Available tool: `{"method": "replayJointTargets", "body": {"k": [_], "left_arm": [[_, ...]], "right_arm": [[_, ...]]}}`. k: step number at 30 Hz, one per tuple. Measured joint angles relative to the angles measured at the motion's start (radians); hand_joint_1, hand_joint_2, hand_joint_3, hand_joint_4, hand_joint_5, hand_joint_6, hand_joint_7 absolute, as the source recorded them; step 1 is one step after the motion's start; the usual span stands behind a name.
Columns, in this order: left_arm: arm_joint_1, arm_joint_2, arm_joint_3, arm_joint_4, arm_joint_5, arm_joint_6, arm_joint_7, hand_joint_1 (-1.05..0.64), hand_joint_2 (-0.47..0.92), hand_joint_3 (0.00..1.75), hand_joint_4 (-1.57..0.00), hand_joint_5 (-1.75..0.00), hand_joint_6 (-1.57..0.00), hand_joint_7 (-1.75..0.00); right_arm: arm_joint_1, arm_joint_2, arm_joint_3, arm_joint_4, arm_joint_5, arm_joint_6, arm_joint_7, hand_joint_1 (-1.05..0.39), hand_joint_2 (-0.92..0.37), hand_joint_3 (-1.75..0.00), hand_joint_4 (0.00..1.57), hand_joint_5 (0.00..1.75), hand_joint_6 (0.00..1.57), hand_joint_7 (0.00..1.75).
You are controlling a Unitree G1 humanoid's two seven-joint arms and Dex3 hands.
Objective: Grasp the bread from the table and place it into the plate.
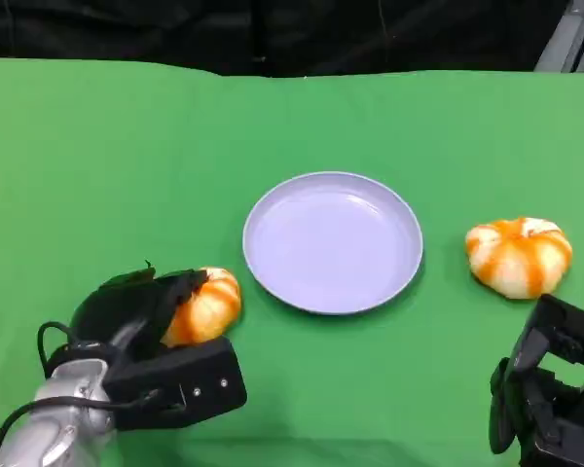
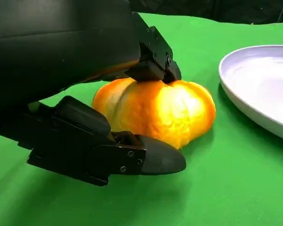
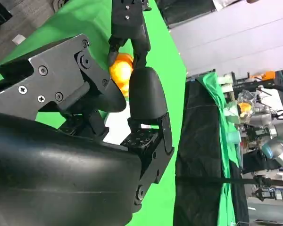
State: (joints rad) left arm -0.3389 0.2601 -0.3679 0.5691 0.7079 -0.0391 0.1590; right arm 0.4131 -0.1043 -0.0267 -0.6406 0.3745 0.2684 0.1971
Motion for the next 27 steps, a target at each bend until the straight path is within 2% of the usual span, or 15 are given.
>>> {"method": "replayJointTargets", "body": {"k": [22,27], "left_arm": [[-0.027,-0.014,-0.014,0.053,-0.024,0.004,0.021,-0.77,0.92,0.41,-0.27,-0.02,-0.46,0.00],[-0.031,-0.014,-0.019,0.053,-0.035,0.007,0.021,-0.73,0.92,0.38,-0.29,-0.02,-0.47,0.00]], "right_arm": [[0.012,-0.005,-0.001,-0.009,0.003,-0.001,-0.002,-0.04,-0.61,-1.23,0.95,1.75,0.66,1.75],[0.012,-0.006,-0.001,-0.010,0.003,0.000,-0.003,-0.04,-0.62,-1.23,0.95,1.75,0.66,1.75]]}}
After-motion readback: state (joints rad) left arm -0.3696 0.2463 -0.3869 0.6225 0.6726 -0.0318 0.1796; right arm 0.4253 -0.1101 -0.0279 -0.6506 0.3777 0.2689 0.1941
